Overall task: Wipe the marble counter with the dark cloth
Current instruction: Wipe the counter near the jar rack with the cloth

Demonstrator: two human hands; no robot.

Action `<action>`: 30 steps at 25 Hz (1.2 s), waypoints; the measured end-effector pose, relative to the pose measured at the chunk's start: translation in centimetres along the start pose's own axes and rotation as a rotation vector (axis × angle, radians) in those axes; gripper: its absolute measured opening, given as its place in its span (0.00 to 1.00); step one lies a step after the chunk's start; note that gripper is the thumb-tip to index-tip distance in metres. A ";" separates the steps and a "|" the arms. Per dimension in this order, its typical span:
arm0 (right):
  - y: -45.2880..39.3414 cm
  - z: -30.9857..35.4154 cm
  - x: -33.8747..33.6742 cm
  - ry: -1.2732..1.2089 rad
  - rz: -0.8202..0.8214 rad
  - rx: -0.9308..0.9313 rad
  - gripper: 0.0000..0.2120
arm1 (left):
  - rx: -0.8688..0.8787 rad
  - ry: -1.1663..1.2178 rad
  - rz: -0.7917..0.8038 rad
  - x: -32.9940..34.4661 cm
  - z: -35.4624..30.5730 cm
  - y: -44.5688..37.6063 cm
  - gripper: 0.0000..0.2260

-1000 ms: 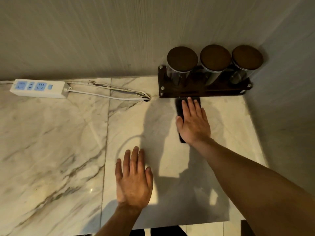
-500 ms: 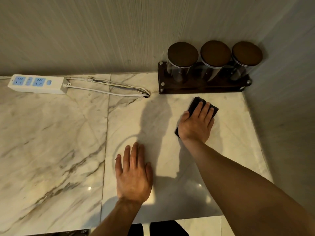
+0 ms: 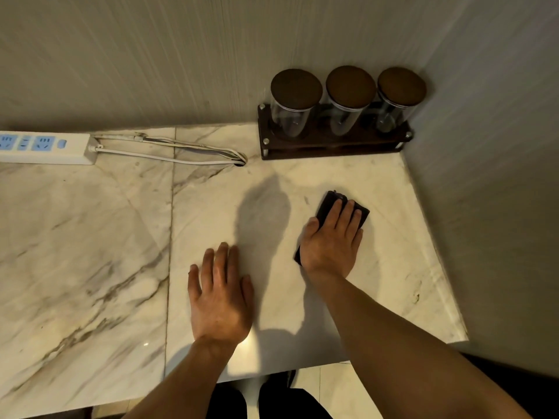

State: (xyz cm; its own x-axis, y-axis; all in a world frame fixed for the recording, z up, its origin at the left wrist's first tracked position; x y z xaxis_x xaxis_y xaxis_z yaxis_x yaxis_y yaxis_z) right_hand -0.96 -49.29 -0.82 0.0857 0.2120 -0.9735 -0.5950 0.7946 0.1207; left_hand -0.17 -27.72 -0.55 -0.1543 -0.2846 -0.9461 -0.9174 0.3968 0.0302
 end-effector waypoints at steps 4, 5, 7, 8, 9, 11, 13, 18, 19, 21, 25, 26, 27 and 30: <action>2.6 -1.5 -0.1 0.000 -0.013 0.009 0.30 | -0.013 -0.023 0.012 0.4 0.1 0.0 0.25; 3.3 -2.0 -0.1 0.000 -0.008 0.011 0.30 | -0.016 -0.024 0.010 0.5 0.1 0.0 0.26; 4.7 -2.9 0.0 -0.009 0.017 0.017 0.30 | -0.022 -0.024 0.002 0.6 0.1 -0.1 0.26; 5.4 -3.3 0.0 -0.017 0.022 0.017 0.30 | -0.027 -0.025 0.005 0.7 0.2 -0.2 0.26; 6.0 -3.7 -0.1 -0.023 0.019 0.014 0.30 | -0.032 -0.025 0.012 0.7 0.3 -0.2 0.27; 7.5 -4.6 -0.2 -0.023 -0.001 -0.001 0.30 | -0.026 -0.027 0.020 0.8 0.3 -0.1 0.27; 8.8 -5.5 -0.2 -0.025 -0.017 -0.018 0.30 | -0.018 -0.035 0.031 0.9 0.2 0.0 0.28; 11.1 -7.3 -0.1 -0.029 -0.033 -0.062 0.31 | 0.023 -0.088 0.044 0.2 -0.7 -0.2 0.24; 11.4 -7.7 -0.1 -0.017 -0.024 -0.089 0.31 | 0.031 -0.093 0.045 -0.1 -0.9 -0.3 0.23; 11.8 -8.6 -0.2 0.022 -0.003 -0.186 0.31 | 0.061 -0.083 0.037 -0.6 -1.6 -0.2 0.23; 11.4 -11.2 -1.1 0.126 0.036 -0.479 0.30 | 0.151 -0.007 0.031 -0.4 -4.0 0.4 0.22; 11.1 -11.9 -1.4 0.156 0.050 -0.564 0.30 | 0.161 0.015 0.035 -0.1 -4.7 0.3 0.23; 10.7 -12.6 -1.7 0.182 0.070 -0.647 0.29 | 0.168 0.026 0.041 0.3 -5.3 0.2 0.24; 9.0 -14.2 -2.4 0.257 0.150 -0.850 0.30 | 0.160 0.023 0.064 1.3 -6.9 -0.3 0.26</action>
State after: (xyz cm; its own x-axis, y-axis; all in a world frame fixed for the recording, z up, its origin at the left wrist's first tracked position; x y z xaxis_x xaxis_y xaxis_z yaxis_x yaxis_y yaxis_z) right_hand -17.91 -50.69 -0.17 -0.1614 0.0644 -0.9848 -0.9845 0.0584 0.1651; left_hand -2.62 -34.23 0.43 -0.2207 -0.2732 -0.9363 -0.8357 0.5479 0.0371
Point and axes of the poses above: each hand's wrist, its own y-axis away from the middle knuckle, its own x-axis out of the palm, z = x × y, the point moved 5 cm from there along -y, towards the middle knuckle, and after that the axes turned 5 degrees about y, right-handed, at the moved point
